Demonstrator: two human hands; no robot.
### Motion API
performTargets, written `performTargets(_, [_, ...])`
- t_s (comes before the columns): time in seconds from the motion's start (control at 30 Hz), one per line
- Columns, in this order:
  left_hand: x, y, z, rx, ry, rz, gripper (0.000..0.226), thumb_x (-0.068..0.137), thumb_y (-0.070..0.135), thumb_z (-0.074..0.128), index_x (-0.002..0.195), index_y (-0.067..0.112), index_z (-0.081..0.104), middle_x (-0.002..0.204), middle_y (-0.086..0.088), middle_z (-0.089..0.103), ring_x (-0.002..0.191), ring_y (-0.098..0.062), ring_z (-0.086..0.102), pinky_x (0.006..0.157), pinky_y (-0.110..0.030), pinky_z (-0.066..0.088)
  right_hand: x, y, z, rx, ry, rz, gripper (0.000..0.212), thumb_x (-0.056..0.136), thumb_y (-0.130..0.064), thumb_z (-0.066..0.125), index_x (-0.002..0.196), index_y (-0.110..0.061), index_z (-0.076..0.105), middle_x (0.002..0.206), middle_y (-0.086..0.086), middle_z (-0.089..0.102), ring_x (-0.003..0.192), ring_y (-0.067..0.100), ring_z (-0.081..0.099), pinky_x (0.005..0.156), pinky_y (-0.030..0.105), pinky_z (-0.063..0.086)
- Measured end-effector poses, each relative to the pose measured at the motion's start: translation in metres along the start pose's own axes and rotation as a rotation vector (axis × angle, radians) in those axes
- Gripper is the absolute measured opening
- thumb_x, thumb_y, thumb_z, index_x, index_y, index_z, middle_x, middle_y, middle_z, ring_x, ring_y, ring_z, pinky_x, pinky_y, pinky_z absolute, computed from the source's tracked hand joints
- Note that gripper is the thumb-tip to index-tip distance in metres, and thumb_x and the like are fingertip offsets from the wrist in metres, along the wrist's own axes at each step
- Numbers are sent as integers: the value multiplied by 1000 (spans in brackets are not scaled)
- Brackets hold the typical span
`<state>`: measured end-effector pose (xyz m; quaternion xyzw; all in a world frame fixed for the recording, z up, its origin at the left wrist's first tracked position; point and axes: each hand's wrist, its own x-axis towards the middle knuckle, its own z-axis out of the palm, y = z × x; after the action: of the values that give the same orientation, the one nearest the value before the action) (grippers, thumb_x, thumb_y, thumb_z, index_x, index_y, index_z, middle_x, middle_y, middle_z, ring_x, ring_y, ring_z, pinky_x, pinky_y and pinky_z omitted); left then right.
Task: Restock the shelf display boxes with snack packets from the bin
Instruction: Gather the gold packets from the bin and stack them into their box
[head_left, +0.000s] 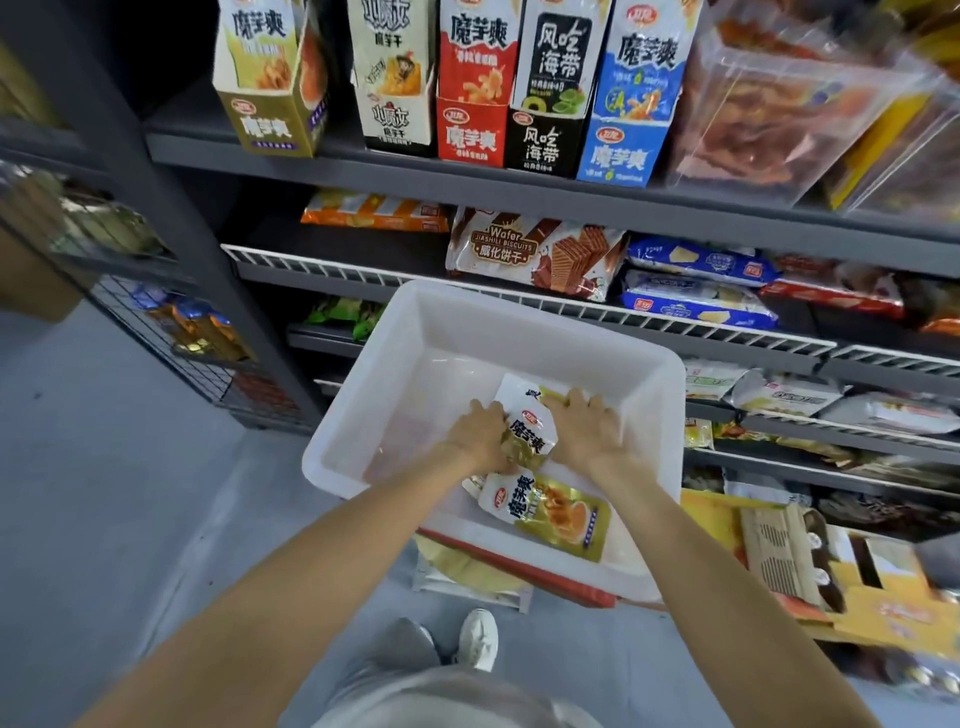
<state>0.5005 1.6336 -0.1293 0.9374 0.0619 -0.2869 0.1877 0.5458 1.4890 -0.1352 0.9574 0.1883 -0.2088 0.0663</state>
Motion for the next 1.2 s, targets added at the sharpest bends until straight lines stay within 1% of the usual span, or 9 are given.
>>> performTargets(0.1, [-2,-2,-5,-101,-27,-28,72,78,24,76,135,10,35,126,-11,54,110,-28,57,79,-29,44,-5,6,-2,38,-46,32,81,80,-44,69,142,-23,21,121,8,55,109,30,55,87,37,39])
performTargets(0.23, [-9,-31,-20,-120,74,-74,37,89,26,60,122,14,48,115,-7,62,101,-26,60,73,-29,45,-12,11,-2,23,261,42,41,91,-15,56,126,-12,36,105,7,64,91,29,64,67,33,39])
performTargets(0.3, [-12,-47,-21,-187,193,-133,27,91,26,55,116,15,53,111,-8,64,99,-27,61,74,-30,43,-14,7,-3,98,326,-9,35,95,-12,46,129,-13,43,109,9,60,95,31,62,66,34,44])
performTargets(0.4, [-13,-56,-19,-165,285,-177,26,93,16,50,118,11,52,113,-13,62,104,-31,59,76,-31,40,-19,-4,3,156,144,-109,40,97,-31,44,136,-23,45,131,10,44,118,33,47,92,42,46])
performTargets(0.47, [-14,-56,-17,-141,314,-177,25,94,11,48,119,7,50,114,-15,61,105,-33,57,74,-31,38,-20,-8,9,112,89,-78,41,95,-30,48,135,-26,44,135,12,36,121,34,39,97,45,41])
performTargets(0.77, [-13,-57,-17,-266,322,-156,37,86,9,58,122,10,47,115,-12,62,103,-29,59,76,-31,43,-2,-13,5,12,112,67,59,83,-13,62,132,-15,29,120,11,49,109,30,49,81,38,44])
performTargets(0.97, [-34,-52,-27,-410,384,-51,36,85,15,65,118,9,53,113,-9,64,100,-26,61,79,-32,47,-18,-5,-10,301,214,43,35,96,-23,47,130,-17,40,110,12,63,100,34,61,74,38,45])
performTargets(1.13, [-80,-53,-37,-1023,573,-16,14,91,13,59,103,18,55,91,4,64,84,-11,60,69,-16,45,-54,-6,-37,808,440,-33,24,96,-27,52,114,-11,54,90,-1,65,84,21,63,64,30,37])
performTargets(1.2, [-97,-53,-33,-1406,585,-101,13,92,11,54,96,22,58,91,5,66,89,-17,62,82,-28,48,-66,-18,-45,1032,436,-66,20,95,-26,54,110,-12,53,82,-5,65,78,17,62,62,27,40])
